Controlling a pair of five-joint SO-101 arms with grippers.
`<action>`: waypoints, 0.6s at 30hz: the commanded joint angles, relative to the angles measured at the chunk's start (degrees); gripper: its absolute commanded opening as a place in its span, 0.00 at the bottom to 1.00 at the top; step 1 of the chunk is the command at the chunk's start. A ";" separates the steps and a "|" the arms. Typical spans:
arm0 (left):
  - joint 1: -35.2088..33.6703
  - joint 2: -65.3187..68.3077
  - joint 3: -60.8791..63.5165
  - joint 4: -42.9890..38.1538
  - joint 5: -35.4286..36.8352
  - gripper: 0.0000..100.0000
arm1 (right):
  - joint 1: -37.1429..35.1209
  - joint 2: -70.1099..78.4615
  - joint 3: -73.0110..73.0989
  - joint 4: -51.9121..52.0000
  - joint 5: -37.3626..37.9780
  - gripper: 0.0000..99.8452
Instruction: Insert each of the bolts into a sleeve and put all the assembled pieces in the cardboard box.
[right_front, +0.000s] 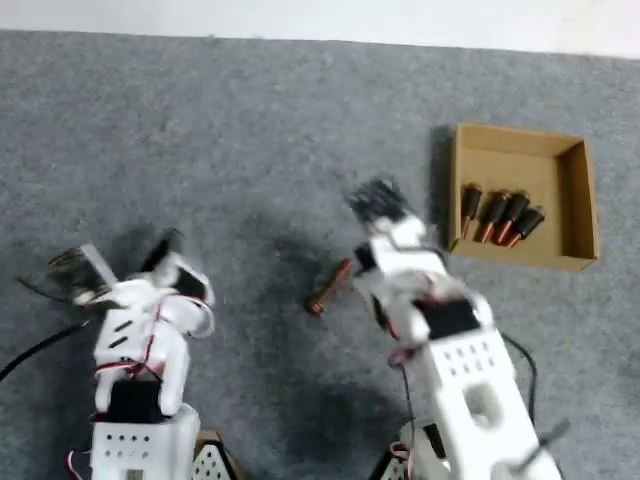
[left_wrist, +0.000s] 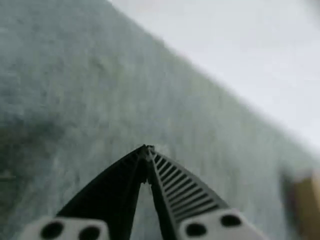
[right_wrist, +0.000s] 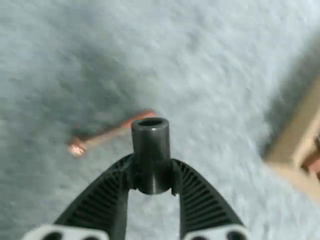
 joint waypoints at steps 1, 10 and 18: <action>15.43 -0.57 -8.40 13.36 -13.10 0.01 | 5.93 -14.73 8.66 -1.54 0.35 0.00; 33.27 17.54 -13.23 12.66 -20.57 0.16 | 8.48 -39.69 20.88 8.66 0.26 0.00; 39.96 63.52 -38.81 12.75 -24.09 0.20 | 8.66 -50.68 24.84 12.00 0.26 0.00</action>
